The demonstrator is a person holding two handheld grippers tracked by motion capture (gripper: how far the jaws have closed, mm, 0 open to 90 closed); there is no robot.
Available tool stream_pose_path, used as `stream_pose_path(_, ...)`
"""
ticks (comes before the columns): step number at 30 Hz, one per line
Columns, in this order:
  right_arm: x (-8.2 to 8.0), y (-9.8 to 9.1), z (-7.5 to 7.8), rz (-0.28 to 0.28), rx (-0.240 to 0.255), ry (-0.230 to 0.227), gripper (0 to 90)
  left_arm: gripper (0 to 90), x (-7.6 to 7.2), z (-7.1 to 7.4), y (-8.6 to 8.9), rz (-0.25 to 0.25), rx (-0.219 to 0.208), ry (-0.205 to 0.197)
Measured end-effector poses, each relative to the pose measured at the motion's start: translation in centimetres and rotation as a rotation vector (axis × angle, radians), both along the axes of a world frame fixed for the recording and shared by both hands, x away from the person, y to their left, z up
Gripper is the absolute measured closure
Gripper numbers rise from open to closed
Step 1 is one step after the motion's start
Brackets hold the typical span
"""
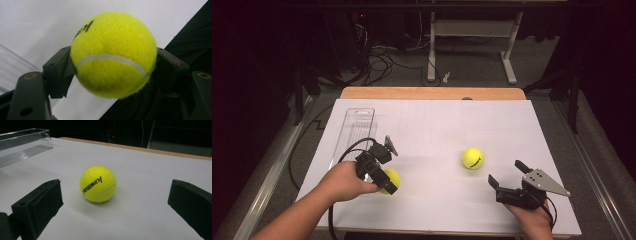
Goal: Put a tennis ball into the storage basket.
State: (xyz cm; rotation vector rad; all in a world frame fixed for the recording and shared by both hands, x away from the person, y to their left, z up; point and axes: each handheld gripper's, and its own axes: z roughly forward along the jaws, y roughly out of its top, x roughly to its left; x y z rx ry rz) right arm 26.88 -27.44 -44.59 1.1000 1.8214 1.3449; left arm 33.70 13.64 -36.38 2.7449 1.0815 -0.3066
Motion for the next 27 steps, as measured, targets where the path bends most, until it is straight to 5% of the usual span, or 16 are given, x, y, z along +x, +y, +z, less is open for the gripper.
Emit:
stream_pose_path(6, 0.0, 0.0, 0.0, -0.001, 0.0, 0.002, 0.3, 26.3, 0.1, -0.1, 0.4, 0.015, 0.018, 0.037)
stream_pose_path(27, 0.0, 0.0, 0.0, -0.003, -0.001, 0.001, 0.3, 26.3, 1.2, 2.0, 2.5, 0.084, -0.014, 0.041)
